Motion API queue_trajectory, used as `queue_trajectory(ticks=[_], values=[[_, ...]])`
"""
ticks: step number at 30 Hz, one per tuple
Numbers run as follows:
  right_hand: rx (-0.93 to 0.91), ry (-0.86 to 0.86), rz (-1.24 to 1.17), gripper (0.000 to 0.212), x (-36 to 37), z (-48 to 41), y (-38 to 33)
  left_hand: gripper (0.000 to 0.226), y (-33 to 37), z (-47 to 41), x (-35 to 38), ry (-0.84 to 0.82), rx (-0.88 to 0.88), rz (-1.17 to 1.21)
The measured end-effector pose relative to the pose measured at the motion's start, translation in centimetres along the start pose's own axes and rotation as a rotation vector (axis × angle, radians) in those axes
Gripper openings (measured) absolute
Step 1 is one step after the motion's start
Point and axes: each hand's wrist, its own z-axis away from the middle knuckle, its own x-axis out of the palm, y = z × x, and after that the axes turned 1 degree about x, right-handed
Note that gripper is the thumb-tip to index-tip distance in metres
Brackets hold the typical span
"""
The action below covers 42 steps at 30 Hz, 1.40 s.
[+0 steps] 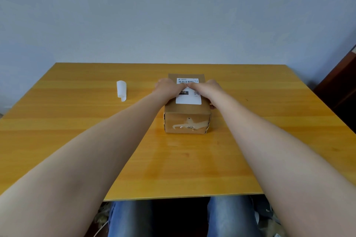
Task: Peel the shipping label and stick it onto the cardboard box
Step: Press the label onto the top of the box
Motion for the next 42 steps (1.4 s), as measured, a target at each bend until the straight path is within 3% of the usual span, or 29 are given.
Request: queue_trajectory(ticks=[9, 15, 23, 28, 32, 36, 42], values=[[0.012, 0.006, 0.051, 0.056, -0.2, -1.0, -0.2, 0.090, 1.3, 0.0, 0.0, 0.023, 0.038, -0.099], [0.015, 0.009, 0.079, 0.065, -0.1, -1.4, -0.2, 0.110, 0.9, -0.4, 0.0, 0.015, -0.067, 0.040], [0.016, -0.027, 0.027, 0.065, -0.3, -1.2, -0.1, 0.108, 0.7, -0.4, -0.5, -0.024, -0.073, 0.119], [0.009, -0.083, -0.107, 0.049, -1.1, -0.6, 0.3, 0.047, 0.2, 1.2, -2.1, -0.147, 0.026, 0.194], [-0.005, -0.099, -0.085, 0.042, -1.3, -0.2, 0.6, 0.027, -0.1, 2.6, -2.5, -0.170, 0.030, 0.210], [0.003, -0.100, -0.068, 0.047, -1.1, 0.0, 0.8, 0.032, -0.2, 3.0, -2.5, -0.163, 0.035, 0.187], [-0.012, -0.082, -0.057, 0.044, -0.7, 0.0, 0.6, 0.057, 0.1, 2.5, -1.6, -0.109, 0.019, 0.156]])
